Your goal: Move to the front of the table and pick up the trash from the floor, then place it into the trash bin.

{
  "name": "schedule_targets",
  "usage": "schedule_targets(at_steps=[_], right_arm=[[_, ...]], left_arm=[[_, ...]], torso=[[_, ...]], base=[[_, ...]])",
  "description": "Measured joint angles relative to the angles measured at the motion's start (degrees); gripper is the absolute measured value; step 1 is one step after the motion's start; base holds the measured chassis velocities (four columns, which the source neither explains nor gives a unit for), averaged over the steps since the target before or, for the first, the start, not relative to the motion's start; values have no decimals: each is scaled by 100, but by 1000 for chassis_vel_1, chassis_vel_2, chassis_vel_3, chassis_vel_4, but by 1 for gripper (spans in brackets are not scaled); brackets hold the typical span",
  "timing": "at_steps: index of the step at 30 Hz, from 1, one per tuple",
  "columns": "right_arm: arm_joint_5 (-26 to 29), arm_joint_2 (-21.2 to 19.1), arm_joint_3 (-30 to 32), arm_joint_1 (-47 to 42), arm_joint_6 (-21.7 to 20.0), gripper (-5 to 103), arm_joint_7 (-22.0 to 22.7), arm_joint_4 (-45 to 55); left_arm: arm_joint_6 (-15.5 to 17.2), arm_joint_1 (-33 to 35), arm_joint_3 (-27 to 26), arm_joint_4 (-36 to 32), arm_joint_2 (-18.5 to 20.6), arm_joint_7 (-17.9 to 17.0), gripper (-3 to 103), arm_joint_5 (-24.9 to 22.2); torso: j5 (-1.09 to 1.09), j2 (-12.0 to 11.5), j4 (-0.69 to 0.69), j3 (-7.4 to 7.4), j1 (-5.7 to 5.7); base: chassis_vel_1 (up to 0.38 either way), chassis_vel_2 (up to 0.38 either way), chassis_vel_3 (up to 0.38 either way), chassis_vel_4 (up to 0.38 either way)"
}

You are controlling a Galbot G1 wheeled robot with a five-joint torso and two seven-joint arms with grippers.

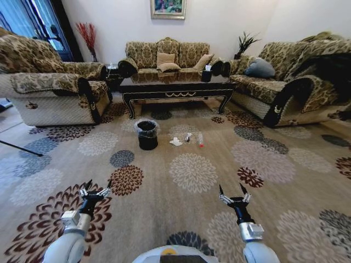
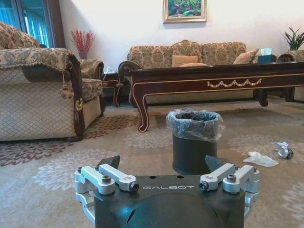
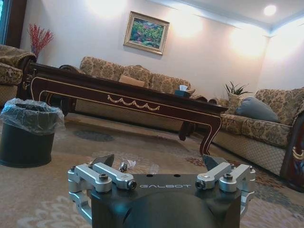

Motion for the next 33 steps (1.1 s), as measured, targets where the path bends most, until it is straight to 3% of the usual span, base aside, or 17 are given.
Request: schedule_targets(at_steps=[20, 33], right_arm=[[-95, 69, -95, -8, -14, 100, 124, -19], [-122, 70, -133, 31, -17, 100, 139, -104]], left_arm=[[145, -17, 32, -58, -57, -63, 100, 37], [377, 16, 64, -112, -137, -308, 100, 172]], torso=[[0, 0, 0, 5, -1], [1, 0, 0, 7, -1]], base=[[-160, 161, 161, -158], [-165, 176, 167, -171]])
